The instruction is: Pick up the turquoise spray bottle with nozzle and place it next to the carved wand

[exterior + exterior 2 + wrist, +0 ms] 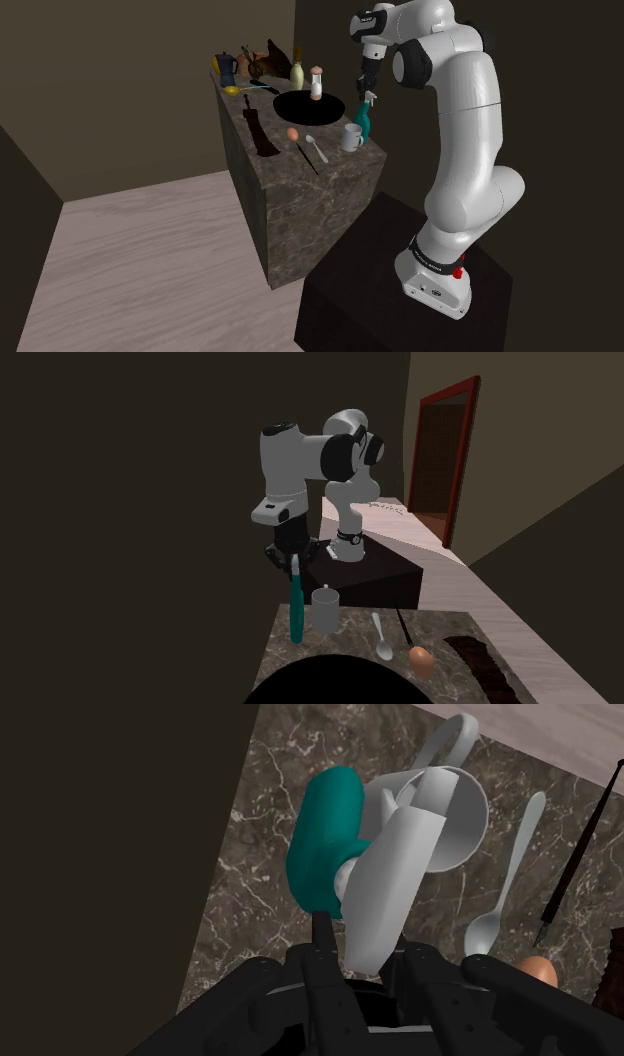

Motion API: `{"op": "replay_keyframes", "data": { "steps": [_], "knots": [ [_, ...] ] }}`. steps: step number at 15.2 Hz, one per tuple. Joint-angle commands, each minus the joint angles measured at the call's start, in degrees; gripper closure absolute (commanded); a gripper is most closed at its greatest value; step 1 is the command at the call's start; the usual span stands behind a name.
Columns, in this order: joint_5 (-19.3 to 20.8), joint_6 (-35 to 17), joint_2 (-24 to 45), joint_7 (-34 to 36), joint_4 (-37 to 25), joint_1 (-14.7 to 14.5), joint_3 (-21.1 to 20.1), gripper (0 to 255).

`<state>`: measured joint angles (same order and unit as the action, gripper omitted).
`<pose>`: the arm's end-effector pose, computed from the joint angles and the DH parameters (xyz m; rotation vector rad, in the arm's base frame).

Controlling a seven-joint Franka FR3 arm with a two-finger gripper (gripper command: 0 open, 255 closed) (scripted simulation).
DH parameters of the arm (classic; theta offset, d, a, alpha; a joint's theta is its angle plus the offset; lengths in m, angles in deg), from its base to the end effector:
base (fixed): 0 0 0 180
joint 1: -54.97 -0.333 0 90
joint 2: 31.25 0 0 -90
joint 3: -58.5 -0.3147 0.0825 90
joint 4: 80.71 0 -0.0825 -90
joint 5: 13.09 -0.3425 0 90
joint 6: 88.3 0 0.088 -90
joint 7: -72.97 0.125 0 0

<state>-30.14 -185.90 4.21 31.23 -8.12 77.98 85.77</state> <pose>0.5008 -0.4376 0.4041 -3.0336 0.2205 0.1046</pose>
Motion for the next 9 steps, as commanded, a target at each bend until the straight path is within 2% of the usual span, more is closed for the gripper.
{"op": "replay_keyframes", "data": {
  "steps": [1,6,9],
  "knots": [
    [0.0,0.0,0.0,0.0,0.0,0.0,0.0,255],
    [0.0,-0.01,0.0,0.0,0.02,0.0,0.0,255],
    [0.16,2.15,-0.22,0.26,-2.01,0.28,0.1,255]
  ]
}}
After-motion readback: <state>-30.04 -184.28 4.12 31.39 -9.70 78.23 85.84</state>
